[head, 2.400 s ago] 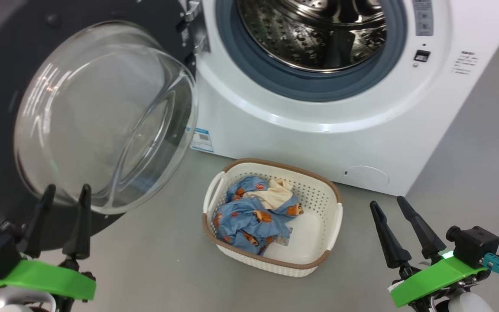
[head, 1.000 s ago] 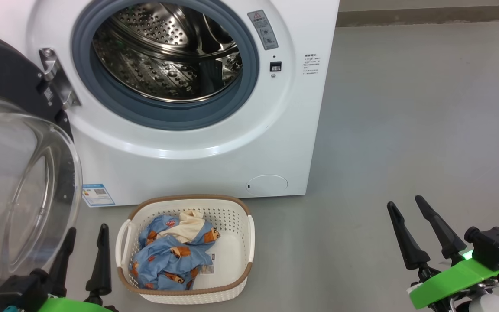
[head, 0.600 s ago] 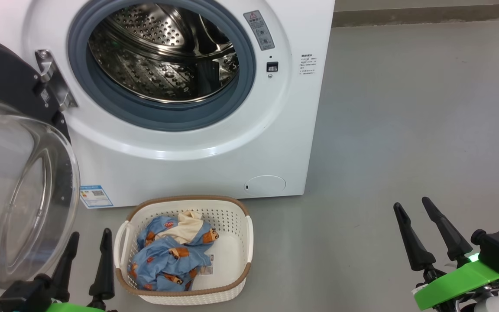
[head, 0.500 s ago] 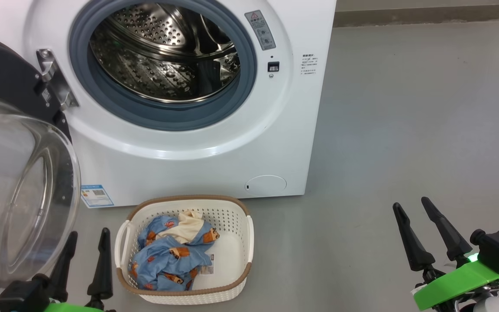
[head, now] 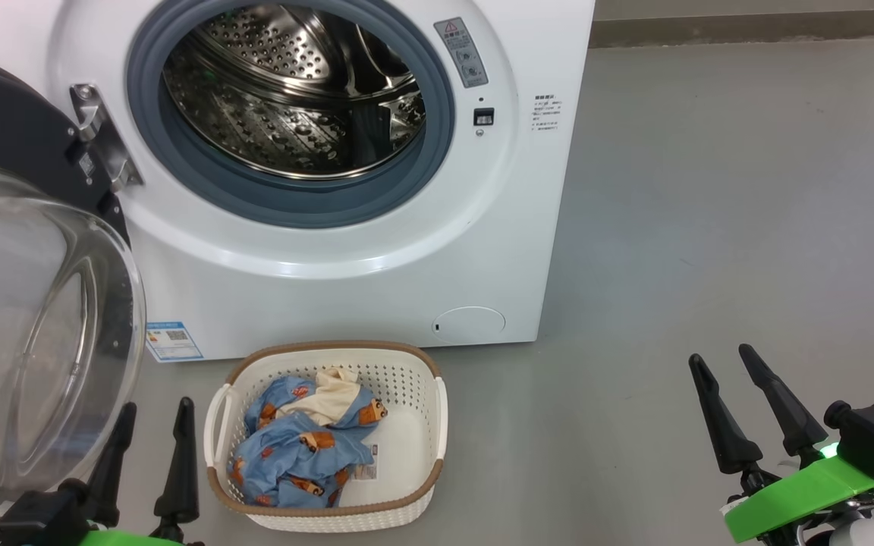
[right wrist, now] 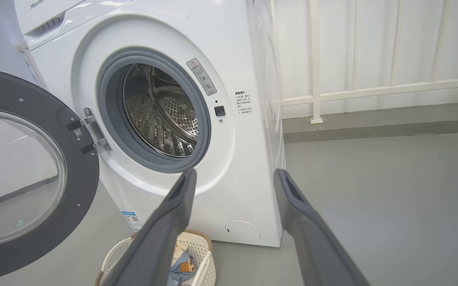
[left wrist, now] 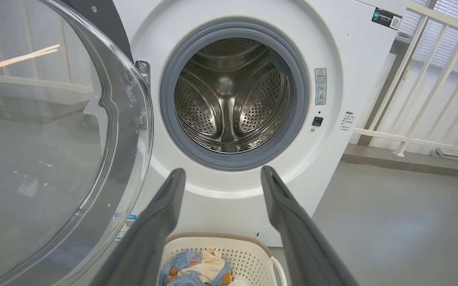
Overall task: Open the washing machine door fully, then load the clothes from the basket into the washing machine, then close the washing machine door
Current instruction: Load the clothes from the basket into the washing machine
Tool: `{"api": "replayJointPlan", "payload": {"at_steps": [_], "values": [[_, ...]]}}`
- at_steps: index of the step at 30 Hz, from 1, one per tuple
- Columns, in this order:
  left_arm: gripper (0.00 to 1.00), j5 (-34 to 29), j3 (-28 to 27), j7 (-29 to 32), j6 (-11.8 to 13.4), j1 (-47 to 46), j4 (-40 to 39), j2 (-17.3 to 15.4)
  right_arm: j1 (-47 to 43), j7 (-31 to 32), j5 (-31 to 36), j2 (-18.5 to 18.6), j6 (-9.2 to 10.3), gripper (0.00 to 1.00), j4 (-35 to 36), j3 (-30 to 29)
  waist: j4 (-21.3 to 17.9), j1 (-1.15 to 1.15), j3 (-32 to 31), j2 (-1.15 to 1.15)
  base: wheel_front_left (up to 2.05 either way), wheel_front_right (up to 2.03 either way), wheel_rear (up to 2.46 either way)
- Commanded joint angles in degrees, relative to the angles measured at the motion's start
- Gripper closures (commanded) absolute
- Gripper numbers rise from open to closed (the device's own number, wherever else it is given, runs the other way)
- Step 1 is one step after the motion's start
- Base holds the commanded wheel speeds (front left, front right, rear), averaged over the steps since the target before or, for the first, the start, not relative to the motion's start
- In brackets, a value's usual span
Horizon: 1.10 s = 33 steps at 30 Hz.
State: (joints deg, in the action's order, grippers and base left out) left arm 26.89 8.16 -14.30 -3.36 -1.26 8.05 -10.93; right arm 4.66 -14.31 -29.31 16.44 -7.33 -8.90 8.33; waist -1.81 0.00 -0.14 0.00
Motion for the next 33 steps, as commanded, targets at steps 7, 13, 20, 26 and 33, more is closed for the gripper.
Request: {"api": "replayJointPlan", "payload": {"at_steps": [7,13,20,26,33], "values": [[0.0,-1.3,-2.8,-0.7,-0.9,-1.5,-0.9,-0.8,0.3,-0.7,0.3,0.4,-0.16,0.0,1.4,0.6,0.2,0.0,-0.1,0.0,0.0,0.0,0.0],[0.0,-1.6,-3.0,-0.7,-1.2,-1.5,-0.8,-0.6,0.3,-0.7,0.3,0.4,-0.16,0.0,1.3,0.5,0.4,0.0,-0.2,0.0,0.0,0.0,0.0],[0.0,-2.0,-3.2,-0.7,-1.4,-1.5,-0.7,-0.4,0.4,-0.7,0.0,0.6,-0.16,0.0,1.1,0.7,0.6,0.0,-0.3,0.0,0.0,0.0,0.0],[0.0,-2.1,-3.5,-0.7,-1.6,-1.5,-0.5,-0.2,0.5,-0.7,0.1,0.6,-0.16,0.0,1.2,0.7,0.6,0.0,-0.3,0.0,0.0,0.0,0.0],[0.0,-2.3,-3.6,-0.7,-1.8,-1.5,-0.2,-0.2,0.5,-0.7,0.1,0.5,-0.16,0.0,1.1,0.8,0.5,0.0,-0.4,0.0,0.0,0.0,0.0]]}}
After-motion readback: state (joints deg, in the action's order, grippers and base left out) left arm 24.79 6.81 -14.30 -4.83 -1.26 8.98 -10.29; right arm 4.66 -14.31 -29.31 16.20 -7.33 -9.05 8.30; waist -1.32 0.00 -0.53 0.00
